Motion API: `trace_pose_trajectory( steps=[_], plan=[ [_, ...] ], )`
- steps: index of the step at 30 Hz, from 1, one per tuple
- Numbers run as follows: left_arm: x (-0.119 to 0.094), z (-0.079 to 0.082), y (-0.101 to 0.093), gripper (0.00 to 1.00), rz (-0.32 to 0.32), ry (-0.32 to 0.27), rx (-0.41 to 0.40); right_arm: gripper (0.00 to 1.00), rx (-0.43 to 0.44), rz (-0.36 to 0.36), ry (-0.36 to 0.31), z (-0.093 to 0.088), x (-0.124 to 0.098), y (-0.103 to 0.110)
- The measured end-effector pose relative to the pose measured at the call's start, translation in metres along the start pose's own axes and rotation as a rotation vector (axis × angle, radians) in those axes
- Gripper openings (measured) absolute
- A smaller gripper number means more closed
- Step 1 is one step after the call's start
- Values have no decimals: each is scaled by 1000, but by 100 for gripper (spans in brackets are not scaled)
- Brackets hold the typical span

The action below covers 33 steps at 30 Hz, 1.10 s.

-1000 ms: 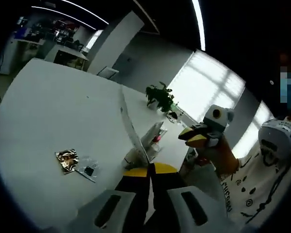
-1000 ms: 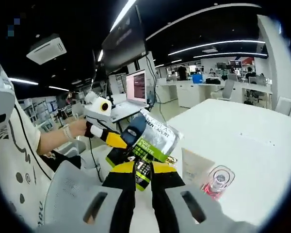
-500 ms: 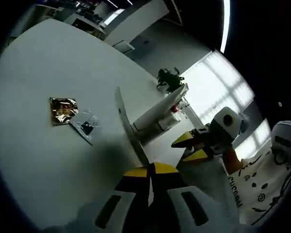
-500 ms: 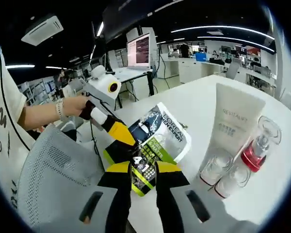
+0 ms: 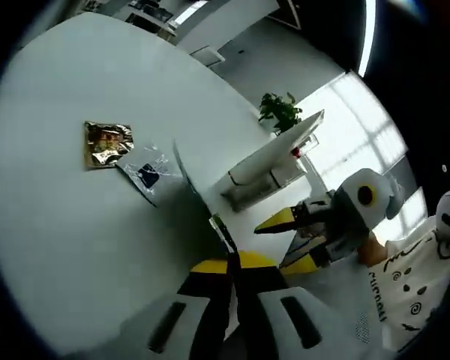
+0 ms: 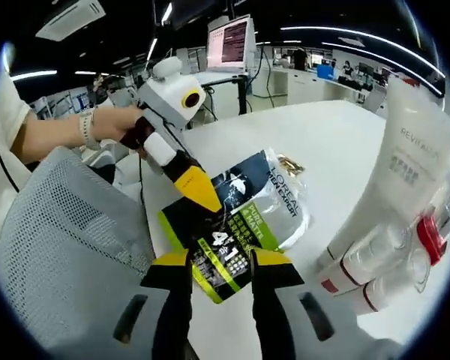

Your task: Arrange the skincare products in the storage area until every visible bottle or jar stands upright without overlapping.

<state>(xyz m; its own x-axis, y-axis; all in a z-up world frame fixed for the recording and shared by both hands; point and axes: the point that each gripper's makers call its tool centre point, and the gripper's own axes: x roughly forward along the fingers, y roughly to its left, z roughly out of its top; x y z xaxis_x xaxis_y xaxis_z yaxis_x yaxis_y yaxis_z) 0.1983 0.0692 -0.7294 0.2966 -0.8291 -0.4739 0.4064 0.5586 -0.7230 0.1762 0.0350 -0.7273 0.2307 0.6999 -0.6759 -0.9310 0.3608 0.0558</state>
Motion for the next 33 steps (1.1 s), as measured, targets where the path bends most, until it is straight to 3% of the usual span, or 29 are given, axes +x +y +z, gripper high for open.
trace_pose_trajectory(
  steps=[6, 9, 20, 23, 25, 29, 33],
  plan=[
    [10, -10, 10, 0, 89, 53, 47, 39, -40, -18, 64, -15, 13, -4],
    [13, -13, 9, 0, 107, 65, 56, 40, -37, -17, 76, -19, 16, -4],
    [17, -27, 13, 0, 170, 170, 215, 47, -49, -8, 137, -35, 21, 0],
    [17, -28, 12, 0, 167, 171, 238, 47, -58, -13, 145, -36, 21, -1],
    [15, -23, 14, 2, 169, 149, 335, 47, -51, -16, 143, -36, 21, -2],
    [4, -17, 26, 5, 214, 142, 404, 48, -76, -12, 155, -37, 22, 0],
    [-9, -5, 37, 10, 237, 114, 414, 49, -85, -9, 157, -37, 21, 0]
  ],
)
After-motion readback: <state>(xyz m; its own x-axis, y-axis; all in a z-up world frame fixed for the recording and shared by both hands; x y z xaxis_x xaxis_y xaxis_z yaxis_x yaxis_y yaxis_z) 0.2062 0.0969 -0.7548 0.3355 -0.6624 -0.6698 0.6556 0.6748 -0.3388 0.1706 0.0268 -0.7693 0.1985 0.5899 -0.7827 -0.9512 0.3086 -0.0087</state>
